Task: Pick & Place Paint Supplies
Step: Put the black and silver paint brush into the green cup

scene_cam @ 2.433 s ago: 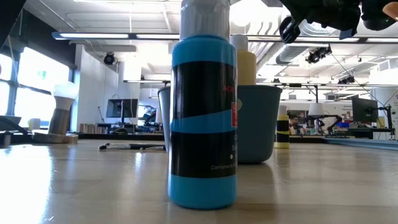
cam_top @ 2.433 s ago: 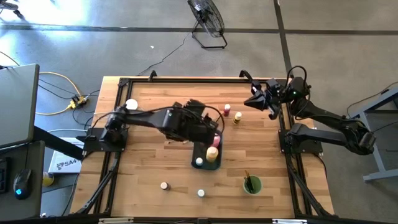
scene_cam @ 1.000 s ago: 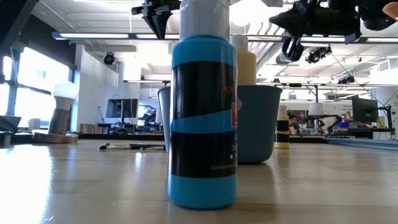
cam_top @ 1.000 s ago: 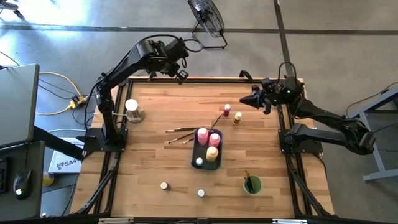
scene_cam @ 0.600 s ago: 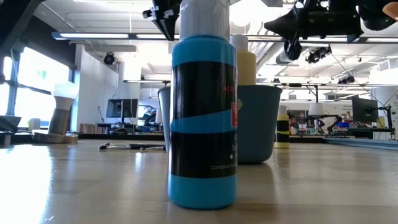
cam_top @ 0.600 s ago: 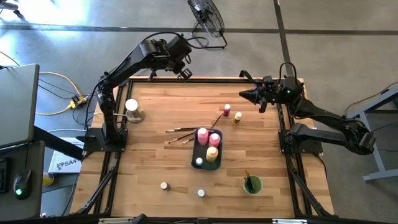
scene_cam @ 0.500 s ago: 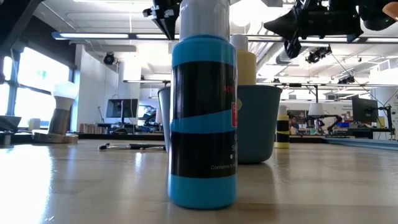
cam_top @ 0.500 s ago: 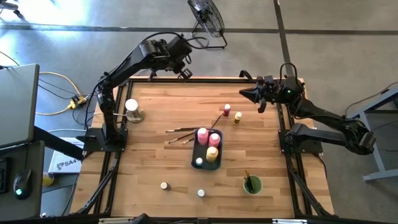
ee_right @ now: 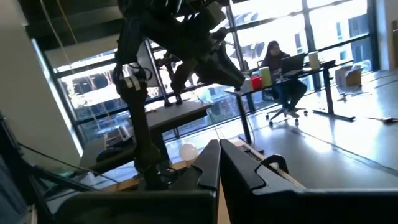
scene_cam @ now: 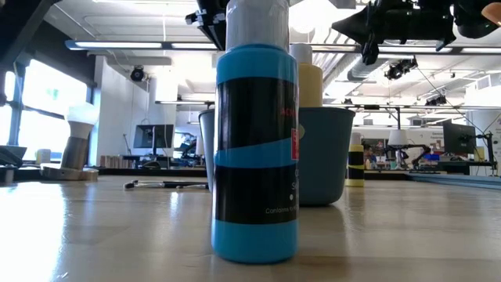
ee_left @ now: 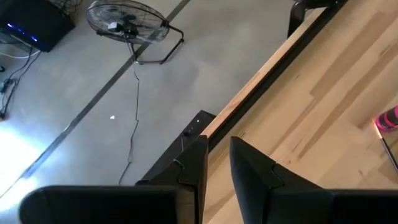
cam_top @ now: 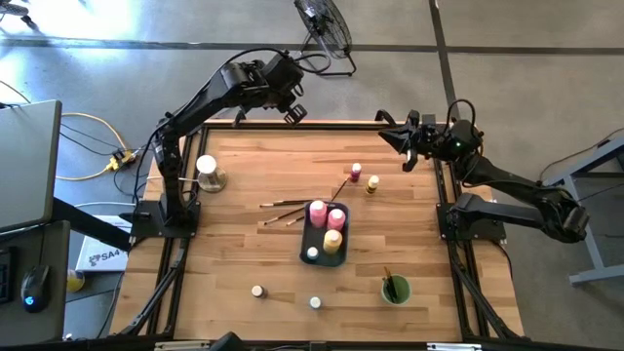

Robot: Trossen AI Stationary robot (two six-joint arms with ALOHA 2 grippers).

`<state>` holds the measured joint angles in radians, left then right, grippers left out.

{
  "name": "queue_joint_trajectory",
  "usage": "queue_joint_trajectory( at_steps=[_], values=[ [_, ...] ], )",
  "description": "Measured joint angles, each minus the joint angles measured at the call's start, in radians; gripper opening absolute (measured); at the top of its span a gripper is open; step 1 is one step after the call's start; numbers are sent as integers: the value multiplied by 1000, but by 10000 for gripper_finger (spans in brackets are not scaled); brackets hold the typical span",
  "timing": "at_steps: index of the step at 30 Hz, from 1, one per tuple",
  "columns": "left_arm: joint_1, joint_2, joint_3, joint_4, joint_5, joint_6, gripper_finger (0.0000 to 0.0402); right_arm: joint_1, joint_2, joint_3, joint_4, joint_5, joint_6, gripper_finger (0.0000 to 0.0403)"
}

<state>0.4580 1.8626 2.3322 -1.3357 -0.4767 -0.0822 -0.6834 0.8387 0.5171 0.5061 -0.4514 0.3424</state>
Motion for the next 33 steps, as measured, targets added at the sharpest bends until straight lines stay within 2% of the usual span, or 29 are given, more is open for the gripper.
queue_joint_trajectory(
  at_steps=[5, 7, 12, 14, 19, 24, 28, 33],
  values=[
    [0, 0, 0, -8, 6, 7, 64, 0, 0, 0, 0, 8, -47, 2],
    [-1, 0, 0, -7, 39, 12, 62, 0, 0, 0, 0, 7, -50, 2],
    [-56, -21, 0, 30, 133, 87, 19, 0, 0, 0, -3, 5, -51, 2],
    [-83, -42, 0, 40, 134, 116, 5, 0, 0, 0, -4, 5, -51, 2],
    [-123, -92, -42, 19, 100, 103, 6, 0, 0, 0, -3, 6, -51, 2],
    [-154, -185, -229, 88, 93, 52, 3, 0, 0, 0, -3, 5, -51, 2],
    [-186, -290, -468, 294, 104, 40, 1, 0, 0, 0, -4, 6, -51, 2],
    [-212, -459, -753, 545, 171, 35, 1, 0, 0, 0, -3, 7, -51, 2]
  ],
)
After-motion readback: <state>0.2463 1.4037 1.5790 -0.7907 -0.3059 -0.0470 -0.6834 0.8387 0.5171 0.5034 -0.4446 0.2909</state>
